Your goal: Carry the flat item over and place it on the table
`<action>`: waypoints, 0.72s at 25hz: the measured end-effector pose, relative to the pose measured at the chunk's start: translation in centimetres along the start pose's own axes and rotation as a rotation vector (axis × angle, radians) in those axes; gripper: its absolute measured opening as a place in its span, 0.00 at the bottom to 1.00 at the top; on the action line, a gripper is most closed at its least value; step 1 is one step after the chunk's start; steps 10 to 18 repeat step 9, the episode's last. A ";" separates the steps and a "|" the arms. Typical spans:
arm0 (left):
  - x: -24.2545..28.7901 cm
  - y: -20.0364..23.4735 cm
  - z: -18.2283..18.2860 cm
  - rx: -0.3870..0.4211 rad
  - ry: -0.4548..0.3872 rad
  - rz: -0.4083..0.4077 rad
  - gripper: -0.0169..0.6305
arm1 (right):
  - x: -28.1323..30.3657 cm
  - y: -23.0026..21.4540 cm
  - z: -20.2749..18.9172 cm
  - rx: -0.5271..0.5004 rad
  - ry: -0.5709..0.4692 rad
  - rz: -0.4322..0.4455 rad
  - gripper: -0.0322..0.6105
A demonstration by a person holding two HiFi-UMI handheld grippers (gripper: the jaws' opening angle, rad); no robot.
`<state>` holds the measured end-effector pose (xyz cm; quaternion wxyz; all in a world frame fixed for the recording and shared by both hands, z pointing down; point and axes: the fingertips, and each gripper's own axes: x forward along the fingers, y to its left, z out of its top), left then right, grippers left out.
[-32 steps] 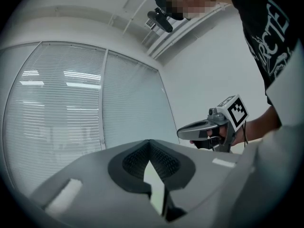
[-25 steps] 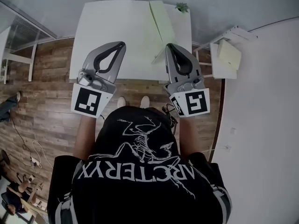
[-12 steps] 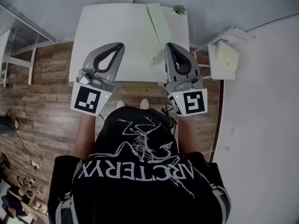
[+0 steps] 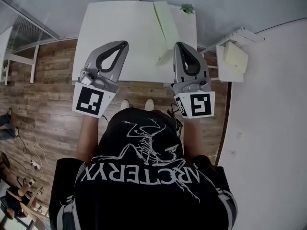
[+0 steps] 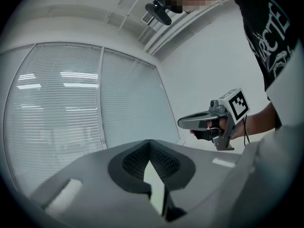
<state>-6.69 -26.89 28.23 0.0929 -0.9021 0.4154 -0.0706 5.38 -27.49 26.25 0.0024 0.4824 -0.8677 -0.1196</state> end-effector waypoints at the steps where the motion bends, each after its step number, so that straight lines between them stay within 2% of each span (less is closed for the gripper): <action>1: 0.0 0.0 0.1 0.004 -0.003 0.005 0.02 | -0.1 -0.1 0.0 0.006 -0.003 -0.002 0.07; 9: 0.1 -0.2 0.0 0.005 -0.002 -0.001 0.02 | -0.5 -1.0 0.2 -0.006 -0.010 -0.038 0.07; 18: 0.1 -0.2 0.0 0.005 -0.002 -0.001 0.02 | -0.5 -1.0 0.2 -0.006 -0.010 -0.038 0.07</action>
